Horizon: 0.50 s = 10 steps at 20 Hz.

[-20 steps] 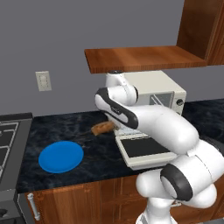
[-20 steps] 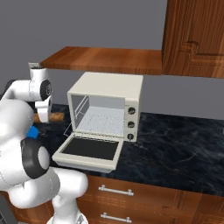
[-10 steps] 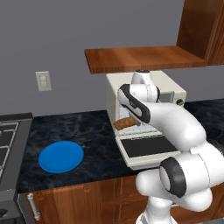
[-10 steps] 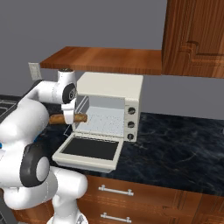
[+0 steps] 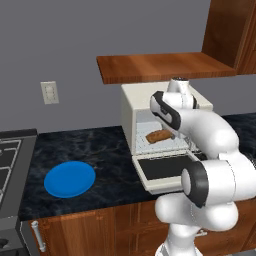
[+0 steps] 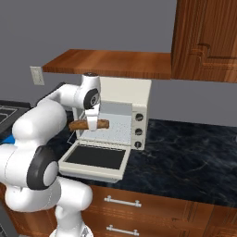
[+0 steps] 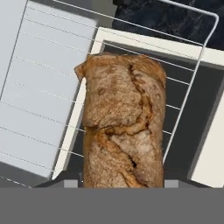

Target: Pull the toaster oven rack outwards. Pick up the baguette from the plate and place it on the toaster oven rack. Close the toaster oven door fully and set the temperature to the lowest setting.

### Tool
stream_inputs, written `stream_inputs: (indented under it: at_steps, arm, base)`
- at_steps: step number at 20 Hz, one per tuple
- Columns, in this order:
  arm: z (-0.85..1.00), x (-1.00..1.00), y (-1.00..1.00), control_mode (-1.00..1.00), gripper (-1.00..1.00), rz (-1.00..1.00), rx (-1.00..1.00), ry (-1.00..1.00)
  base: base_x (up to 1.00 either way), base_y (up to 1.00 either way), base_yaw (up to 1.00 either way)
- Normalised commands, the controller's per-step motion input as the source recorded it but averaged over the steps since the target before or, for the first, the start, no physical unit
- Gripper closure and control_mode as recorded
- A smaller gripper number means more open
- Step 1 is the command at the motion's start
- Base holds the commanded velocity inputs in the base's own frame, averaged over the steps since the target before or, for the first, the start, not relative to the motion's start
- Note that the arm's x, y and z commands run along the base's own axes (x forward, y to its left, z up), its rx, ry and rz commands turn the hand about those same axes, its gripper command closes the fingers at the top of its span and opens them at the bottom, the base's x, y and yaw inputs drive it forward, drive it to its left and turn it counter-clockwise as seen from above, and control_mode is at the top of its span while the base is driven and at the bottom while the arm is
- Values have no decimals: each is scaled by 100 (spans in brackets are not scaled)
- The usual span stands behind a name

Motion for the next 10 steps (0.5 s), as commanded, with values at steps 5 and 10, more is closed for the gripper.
stream_inputs:
  at_steps: [5,10]
  arm:
    - [-22,22,-11,-100,100,-10,0,-7]
    - [-26,22,-8,-100,100,-27,0,-4]
  base:
    - [0,0,0]
    - [0,0,0]
